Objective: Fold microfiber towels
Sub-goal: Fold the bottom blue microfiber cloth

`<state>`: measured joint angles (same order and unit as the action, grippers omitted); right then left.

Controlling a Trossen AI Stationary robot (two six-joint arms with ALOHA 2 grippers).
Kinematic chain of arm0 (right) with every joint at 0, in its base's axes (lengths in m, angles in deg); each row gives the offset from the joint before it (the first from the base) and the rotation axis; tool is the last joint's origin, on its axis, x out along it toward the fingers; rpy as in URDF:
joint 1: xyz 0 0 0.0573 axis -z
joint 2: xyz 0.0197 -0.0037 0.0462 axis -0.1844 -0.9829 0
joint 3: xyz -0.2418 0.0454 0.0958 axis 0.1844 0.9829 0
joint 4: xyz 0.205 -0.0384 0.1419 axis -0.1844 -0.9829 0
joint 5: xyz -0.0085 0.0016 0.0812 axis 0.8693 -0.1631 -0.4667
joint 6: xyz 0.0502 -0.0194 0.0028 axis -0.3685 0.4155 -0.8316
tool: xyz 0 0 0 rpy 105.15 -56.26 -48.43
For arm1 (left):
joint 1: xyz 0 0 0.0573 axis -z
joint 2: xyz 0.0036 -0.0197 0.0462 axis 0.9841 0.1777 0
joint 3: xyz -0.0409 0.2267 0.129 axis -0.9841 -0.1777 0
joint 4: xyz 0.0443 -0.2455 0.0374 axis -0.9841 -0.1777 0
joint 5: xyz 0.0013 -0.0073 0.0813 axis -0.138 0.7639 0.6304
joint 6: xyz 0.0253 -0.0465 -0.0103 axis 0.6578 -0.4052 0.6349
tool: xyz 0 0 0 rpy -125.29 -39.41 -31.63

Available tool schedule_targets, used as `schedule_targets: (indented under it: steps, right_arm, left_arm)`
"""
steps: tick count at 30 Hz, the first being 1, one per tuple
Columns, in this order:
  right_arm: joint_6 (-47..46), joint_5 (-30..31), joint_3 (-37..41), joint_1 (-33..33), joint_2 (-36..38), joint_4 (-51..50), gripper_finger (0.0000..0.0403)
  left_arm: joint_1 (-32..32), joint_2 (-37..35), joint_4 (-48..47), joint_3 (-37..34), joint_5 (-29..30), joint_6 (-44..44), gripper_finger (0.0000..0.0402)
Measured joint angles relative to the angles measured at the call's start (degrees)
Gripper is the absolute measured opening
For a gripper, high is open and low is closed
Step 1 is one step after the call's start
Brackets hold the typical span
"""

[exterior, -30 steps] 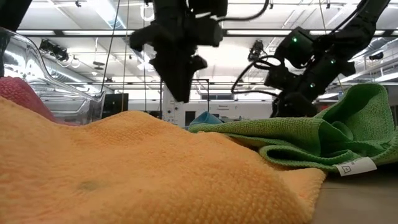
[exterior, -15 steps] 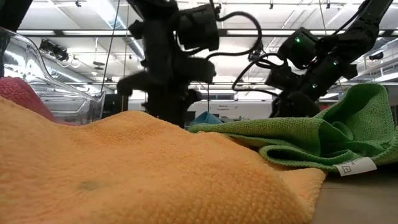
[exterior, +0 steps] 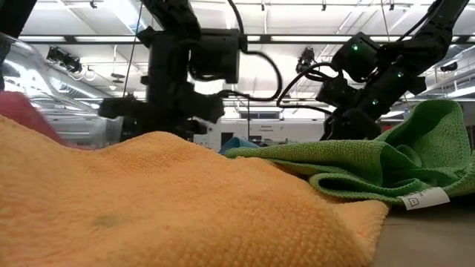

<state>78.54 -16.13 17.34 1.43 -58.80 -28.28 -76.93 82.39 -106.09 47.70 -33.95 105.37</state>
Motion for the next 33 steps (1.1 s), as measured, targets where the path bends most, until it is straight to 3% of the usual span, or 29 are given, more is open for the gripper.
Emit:
schedule_targets:
  steps: [4, 11, 17, 23, 33]
  right_arm:
    - [0.44, 0.01, -0.02, 0.02, 0.0, -0.2, 0.0237]
    - [0.62, 0.02, -0.02, 0.68, 0.0, -0.56, 0.0237]
    - [0.57, 0.02, -0.02, 0.66, 0.0, -0.64, 0.0237]
    - [0.46, 0.02, -0.02, 0.66, 0.0, -0.88, 0.0237]
    - [0.44, 0.02, -0.02, 0.61, 0.0, -0.88, 0.0237]
  left_arm:
    - [-0.42, 0.04, -9.91, 2.03, 0.06, 0.08, 0.0024]
    - [-1.53, 0.0, -11.98, 5.94, 0.3, 0.25, 0.0009]
    - [-1.44, -0.02, -15.52, 9.71, 0.24, 0.66, 0.0021]
    - [-1.82, -0.02, -21.95, 9.84, 0.28, 0.21, 0.0025]
    - [-2.69, -0.02, -23.89, 9.68, 2.1, 3.21, 0.0006]
